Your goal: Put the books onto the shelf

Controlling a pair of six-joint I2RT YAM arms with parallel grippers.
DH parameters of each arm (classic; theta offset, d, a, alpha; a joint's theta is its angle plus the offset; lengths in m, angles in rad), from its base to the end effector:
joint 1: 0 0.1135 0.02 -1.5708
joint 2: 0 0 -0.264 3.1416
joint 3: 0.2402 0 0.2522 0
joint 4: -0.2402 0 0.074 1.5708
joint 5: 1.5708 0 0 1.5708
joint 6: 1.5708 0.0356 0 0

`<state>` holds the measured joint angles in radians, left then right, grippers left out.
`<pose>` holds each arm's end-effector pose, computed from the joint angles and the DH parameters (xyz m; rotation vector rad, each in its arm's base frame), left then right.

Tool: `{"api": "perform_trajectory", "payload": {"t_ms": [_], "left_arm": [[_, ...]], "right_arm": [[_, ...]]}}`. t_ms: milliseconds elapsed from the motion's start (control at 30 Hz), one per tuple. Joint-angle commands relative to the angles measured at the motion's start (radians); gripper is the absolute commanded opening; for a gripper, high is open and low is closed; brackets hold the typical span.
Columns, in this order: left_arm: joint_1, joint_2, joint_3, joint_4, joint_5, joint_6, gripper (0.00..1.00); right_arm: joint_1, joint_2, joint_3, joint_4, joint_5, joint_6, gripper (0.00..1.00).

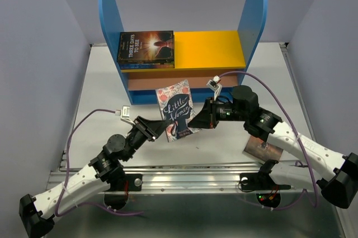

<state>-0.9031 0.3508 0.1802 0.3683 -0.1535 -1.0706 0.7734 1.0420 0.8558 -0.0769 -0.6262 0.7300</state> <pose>0.0852 -0.0993 0.2432 -0.2749 1.5341 -1.5138 0.1557 0.1812 0.3283 -0.5529 2.0384 1.5575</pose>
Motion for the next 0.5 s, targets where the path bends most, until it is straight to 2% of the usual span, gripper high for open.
{"api": "perform_trajectory", "payload": {"t_ms": [0, 33, 67, 100, 133, 167, 200, 267, 300, 400, 467], "left_arm": [[-0.01, 0.002, 0.044, 0.116, 0.065, 0.041, 0.0], [-0.01, 0.001, 0.048, 0.113, 0.052, 0.041, 0.0], [-0.01, 0.002, 0.054, 0.103, 0.046, 0.044, 0.0], [-0.01, 0.002, 0.073, 0.089, 0.04, 0.049, 0.0], [-0.01, 0.005, 0.085, 0.078, 0.034, 0.057, 0.0], [-0.01, 0.01, 0.103, 0.064, 0.023, 0.084, 0.0], [-0.01, 0.023, 0.123, 0.032, 0.016, 0.098, 0.0], [-0.01, 0.042, 0.192, 0.0, -0.004, 0.124, 0.0], [-0.01, 0.063, 0.232, -0.014, -0.006, 0.153, 0.0], [-0.01, 0.106, 0.298, -0.014, -0.003, 0.196, 0.0], [-0.01, 0.131, 0.336, -0.011, 0.026, 0.225, 0.0]], "right_arm": [[0.003, 0.009, 0.065, 0.105, -0.011, -0.017, 0.02], [0.003, 0.01, 0.071, 0.042, 0.014, -0.024, 0.13], [0.003, 0.007, 0.077, 0.005, 0.099, -0.047, 0.36], [0.003, 0.004, 0.086, -0.035, 0.161, -0.059, 0.61], [0.003, 0.0, 0.1, -0.082, 0.221, -0.072, 0.95], [0.003, -0.013, 0.106, -0.169, 0.288, -0.081, 1.0], [0.003, -0.022, 0.106, -0.21, 0.422, -0.096, 1.0], [0.003, -0.037, 0.107, -0.333, 0.563, -0.089, 1.0], [0.003, -0.052, 0.107, -0.369, 0.689, -0.081, 1.0], [0.003, -0.082, 0.094, -0.483, 0.862, -0.055, 1.0], [0.003, -0.097, 0.088, -0.536, 0.917, -0.049, 1.0]]}}
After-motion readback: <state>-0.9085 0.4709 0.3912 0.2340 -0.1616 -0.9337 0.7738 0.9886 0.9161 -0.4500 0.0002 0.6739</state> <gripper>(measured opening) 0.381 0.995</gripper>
